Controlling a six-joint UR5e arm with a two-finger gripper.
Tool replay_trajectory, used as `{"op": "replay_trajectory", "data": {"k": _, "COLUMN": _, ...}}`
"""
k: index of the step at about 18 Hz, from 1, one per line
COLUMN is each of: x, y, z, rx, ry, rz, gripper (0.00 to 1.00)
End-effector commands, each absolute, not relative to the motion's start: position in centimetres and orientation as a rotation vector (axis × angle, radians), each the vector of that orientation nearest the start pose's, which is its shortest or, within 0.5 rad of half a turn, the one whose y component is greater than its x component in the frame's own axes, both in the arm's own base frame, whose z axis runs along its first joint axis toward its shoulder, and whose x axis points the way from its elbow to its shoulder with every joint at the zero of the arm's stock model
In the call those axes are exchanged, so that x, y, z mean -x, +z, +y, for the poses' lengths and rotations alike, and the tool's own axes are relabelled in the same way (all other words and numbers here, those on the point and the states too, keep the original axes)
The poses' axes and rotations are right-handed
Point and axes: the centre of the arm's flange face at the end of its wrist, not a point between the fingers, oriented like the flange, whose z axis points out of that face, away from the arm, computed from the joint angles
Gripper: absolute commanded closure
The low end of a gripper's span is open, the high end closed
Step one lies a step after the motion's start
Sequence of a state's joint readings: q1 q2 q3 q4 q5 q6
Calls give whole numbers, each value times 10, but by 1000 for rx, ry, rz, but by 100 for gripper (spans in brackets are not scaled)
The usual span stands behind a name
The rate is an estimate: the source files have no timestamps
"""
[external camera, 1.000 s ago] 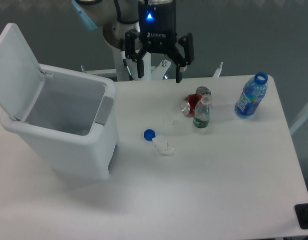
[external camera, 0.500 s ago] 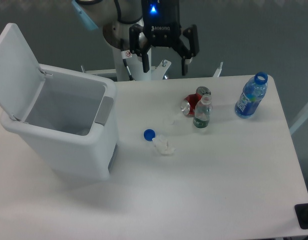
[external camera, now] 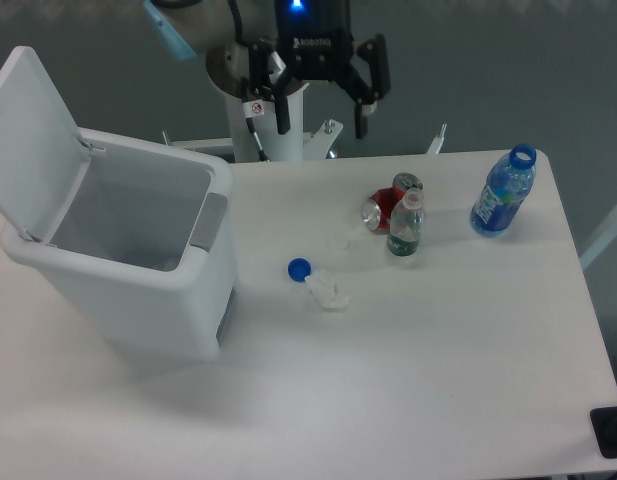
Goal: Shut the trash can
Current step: 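Raise the gripper and swing it toward the open trash can lid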
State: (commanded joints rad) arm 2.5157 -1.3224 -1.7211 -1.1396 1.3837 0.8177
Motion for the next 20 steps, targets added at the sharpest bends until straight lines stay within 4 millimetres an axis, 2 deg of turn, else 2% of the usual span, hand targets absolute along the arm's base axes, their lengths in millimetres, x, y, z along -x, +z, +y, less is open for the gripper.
{"op": "replay_trajectory", "data": {"k": 6, "x": 238, "y": 591, "z": 377, "rx": 2542, "ry": 265, "rz": -342, "gripper": 0}}
{"op": "replay_trajectory", "data": {"k": 14, "x": 211, "y": 619, "z": 377, "rx": 2401, "ry": 103, "rz": -419, "gripper": 0}}
{"op": "replay_trajectory", "data": {"k": 20, "x": 189, "y": 628, "z": 383, "rx": 2349, "ry": 3, "rz": -460, "gripper": 0}}
